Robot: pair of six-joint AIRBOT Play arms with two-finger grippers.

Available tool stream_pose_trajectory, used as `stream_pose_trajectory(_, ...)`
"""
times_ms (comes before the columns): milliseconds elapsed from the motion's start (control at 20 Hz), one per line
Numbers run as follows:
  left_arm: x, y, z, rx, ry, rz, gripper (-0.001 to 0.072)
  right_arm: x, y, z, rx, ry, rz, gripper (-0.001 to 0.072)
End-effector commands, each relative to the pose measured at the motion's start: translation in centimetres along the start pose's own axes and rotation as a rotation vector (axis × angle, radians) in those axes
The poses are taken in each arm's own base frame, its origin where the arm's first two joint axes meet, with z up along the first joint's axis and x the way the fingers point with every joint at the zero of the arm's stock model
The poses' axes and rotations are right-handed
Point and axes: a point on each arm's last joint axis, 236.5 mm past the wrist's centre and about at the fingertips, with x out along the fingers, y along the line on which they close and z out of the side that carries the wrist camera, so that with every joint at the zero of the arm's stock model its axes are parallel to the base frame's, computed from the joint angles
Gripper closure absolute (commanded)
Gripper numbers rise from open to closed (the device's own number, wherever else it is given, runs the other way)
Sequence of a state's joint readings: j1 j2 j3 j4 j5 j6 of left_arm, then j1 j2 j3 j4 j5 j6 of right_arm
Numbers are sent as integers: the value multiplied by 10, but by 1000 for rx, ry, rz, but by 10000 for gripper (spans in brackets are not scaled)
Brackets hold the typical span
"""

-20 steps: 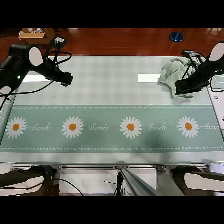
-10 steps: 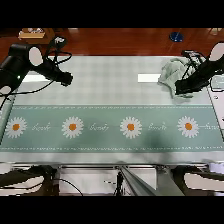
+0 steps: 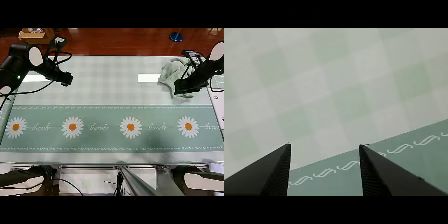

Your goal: Fold the shirts.

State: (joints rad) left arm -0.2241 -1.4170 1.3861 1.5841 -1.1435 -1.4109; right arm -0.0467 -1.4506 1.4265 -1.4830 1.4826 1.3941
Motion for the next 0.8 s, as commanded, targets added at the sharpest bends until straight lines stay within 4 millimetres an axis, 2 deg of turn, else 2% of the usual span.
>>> stream_pose_trajectory(0,0,-9,2,-19,-8,-40,184,-1,20,10,36,-42,90,341)
stream_pose_trajectory(100,0,-16,4,-32,-14,-68,184,-3,23,24,41,-102,104,341)
stream_pose_trajectory(200,-1,-23,5,-46,-18,-97,184,-3,23,28,42,-115,103,341)
stream_pose_trajectory(400,-1,-24,5,-46,-19,-100,184,-7,20,54,51,-228,94,341)
stream_pose_trajectory(600,-1,-26,8,-52,-28,-111,184,-8,21,55,53,-233,94,341)
stream_pose_trajectory(750,0,-24,19,-56,-76,-103,184,-6,21,49,48,-208,93,341)
